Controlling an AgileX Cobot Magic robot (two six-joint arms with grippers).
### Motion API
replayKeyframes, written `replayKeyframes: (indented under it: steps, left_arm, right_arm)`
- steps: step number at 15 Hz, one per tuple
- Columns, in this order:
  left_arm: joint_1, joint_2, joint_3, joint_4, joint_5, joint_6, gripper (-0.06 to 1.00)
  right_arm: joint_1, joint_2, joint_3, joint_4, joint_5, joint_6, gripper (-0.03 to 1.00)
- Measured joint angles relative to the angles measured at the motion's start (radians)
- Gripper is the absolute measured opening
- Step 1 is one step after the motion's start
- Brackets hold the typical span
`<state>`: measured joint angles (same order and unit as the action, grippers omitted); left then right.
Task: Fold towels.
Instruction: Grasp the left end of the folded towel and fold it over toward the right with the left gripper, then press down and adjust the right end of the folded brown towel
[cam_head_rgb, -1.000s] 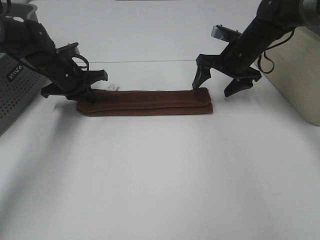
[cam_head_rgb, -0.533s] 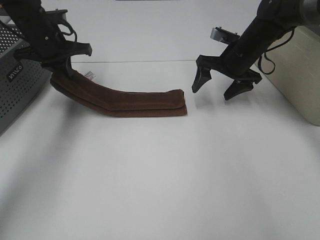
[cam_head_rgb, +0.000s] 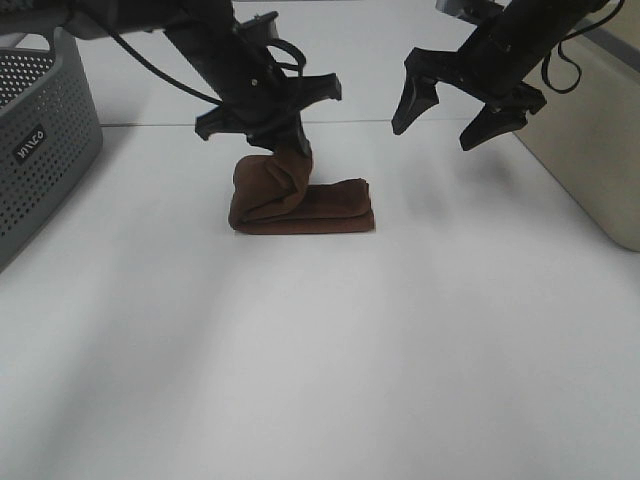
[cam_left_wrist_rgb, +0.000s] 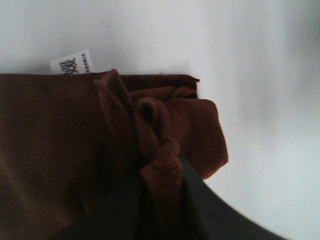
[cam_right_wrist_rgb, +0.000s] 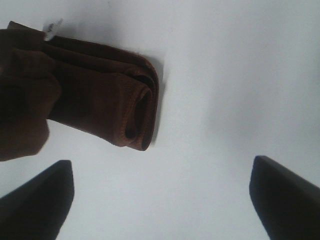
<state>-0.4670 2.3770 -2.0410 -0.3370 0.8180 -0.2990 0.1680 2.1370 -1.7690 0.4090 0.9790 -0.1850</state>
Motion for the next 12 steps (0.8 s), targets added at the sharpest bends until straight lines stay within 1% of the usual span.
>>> replayKeyframes:
  steps: [1,2,3,4,5,6,7,8,9,11,12]
  left_arm:
    - [-0.015,0.02,0.0,-0.017,-0.04,-0.026,0.3]
    - [-0.027,0.031,0.0,-0.044,-0.072,-0.04,0.46]
    - [-0.038,0.033,0.0,-0.065,-0.104,-0.048,0.54]
    - [-0.039,0.033,0.0,-0.073,-0.119,-0.048,0.66]
    - [-0.046,0.025,0.0,-0.086,-0.148,-0.049,0.74]
    - [-0.048,0.01,0.0,-0.088,-0.159,-0.049,0.77]
    - [-0.046,-0.009,0.0,-0.072,-0.162,-0.05,0.78]
    - [-0.035,-0.03,-0.002,-0.036,-0.162,-0.051,0.79]
    - [-0.015,-0.056,-0.002,0.026,-0.153,-0.051,0.79]
    - [0.04,-0.098,-0.003,0.145,-0.118,-0.051,0.79]
    - [0.069,-0.109,-0.005,0.175,-0.086,-0.051,0.79]
  right_arm:
    - [0.0,-0.005,0.0,-0.003,0.008,0.0,0.89]
    - [0.0,-0.006,0.0,-0.008,0.013,0.0,0.89]
    - [0.0,-0.006,0.0,-0.013,0.019,0.0,0.89]
    - [0.0,-0.006,0.0,-0.013,0.021,0.0,0.89]
    - [0.0,-0.006,0.0,-0.013,0.025,0.0,0.89]
    - [0.0,-0.006,0.0,-0.004,0.029,0.0,0.89]
    - [0.0,-0.006,0.0,0.018,0.029,-0.003,0.89]
    - [0.001,-0.006,0.0,0.056,0.029,-0.012,0.89]
    - [0.005,-0.006,0.0,0.1,0.029,-0.034,0.89]
    - [0.043,0.0,0.0,0.213,0.029,-0.085,0.89]
    - [0.071,0.013,0.0,0.277,0.029,-0.117,0.89]
